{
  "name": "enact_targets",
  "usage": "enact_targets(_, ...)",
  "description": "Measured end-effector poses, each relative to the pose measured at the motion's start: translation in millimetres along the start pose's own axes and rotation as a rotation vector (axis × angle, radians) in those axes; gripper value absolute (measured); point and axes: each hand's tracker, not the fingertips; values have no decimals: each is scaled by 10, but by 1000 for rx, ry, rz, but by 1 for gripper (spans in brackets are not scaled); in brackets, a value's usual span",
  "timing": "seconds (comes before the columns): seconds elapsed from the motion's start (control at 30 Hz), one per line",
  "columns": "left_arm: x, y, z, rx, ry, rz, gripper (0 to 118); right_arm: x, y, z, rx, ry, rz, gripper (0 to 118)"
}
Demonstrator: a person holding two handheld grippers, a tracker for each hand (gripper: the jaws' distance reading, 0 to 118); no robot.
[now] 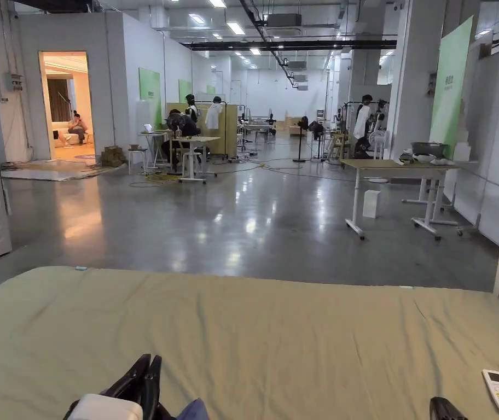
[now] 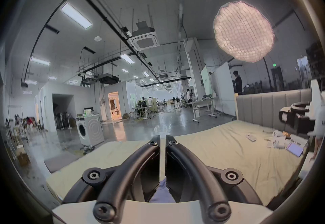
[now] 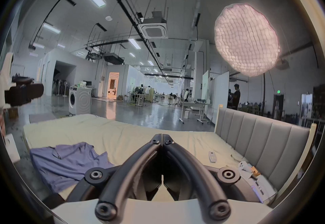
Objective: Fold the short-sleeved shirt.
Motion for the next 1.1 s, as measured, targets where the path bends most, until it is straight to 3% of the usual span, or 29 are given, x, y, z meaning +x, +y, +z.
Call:
enact_targets(0.07, 14, -9, -38, -5, -2, -73, 5, -5, 17, -13, 16, 19, 65, 0)
enact_targets(0.13, 45, -37, -51, -13, -40, -245, 5, 31, 9, -45, -11, 75, 129, 0)
enact_targets(0.17, 76, -61, -67, -30, -30, -357, 5, 21, -3, -53, -21, 88, 214, 0)
enact_targets(0.27, 187, -265, -106, -72, -71, -709, 5, -144, -46, -81, -30, 73, 592, 0)
enact_targets(0.4, 340, -848, -100, -57, -75, -1281, 5, -424, -473, -82, -60, 167, 1226, 0)
enact_targets(0.47, 362, -1114, -65, -100, -163, -1420, 5, -520, -776, -25, 13, 269, 1499, 0)
enact_targets(0.6, 394, -1515, 71, -123, -344, -1551, 5, -558, -1247, 38, -31, 365, 1697, 0)
enact_targets(0.67, 426, -1550, 103, -126, -351, -1550, 5, -551, -1361, 65, -11, 391, 1749, 0)
enact_targets(0.73, 400, -1438, 96, -107, -332, -1469, 5, -562, -1257, 43, -38, 374, 1636, 0)
enact_targets(0.83, 337, -962, -17, -116, -212, -1123, 5, -460, -824, -33, -39, 245, 1277, 0)
enact_targets(0.93, 24, -325, -93, -154, -113, -450, 5, -233, -352, -123, -86, 77, 752, 3)
enact_targets(1.0, -303, -197, -53, -134, -105, 53, 5, -16, -279, -32, -54, -10, 347, 5)
enact_targets(1.07, -363, -357, 69, -75, -22, 283, 5, 163, -379, 81, -48, 9, -6, 4)
enact_targets(1.1, -349, -402, 88, -89, -63, 282, 5, 208, -484, 110, -121, 13, -181, 1)
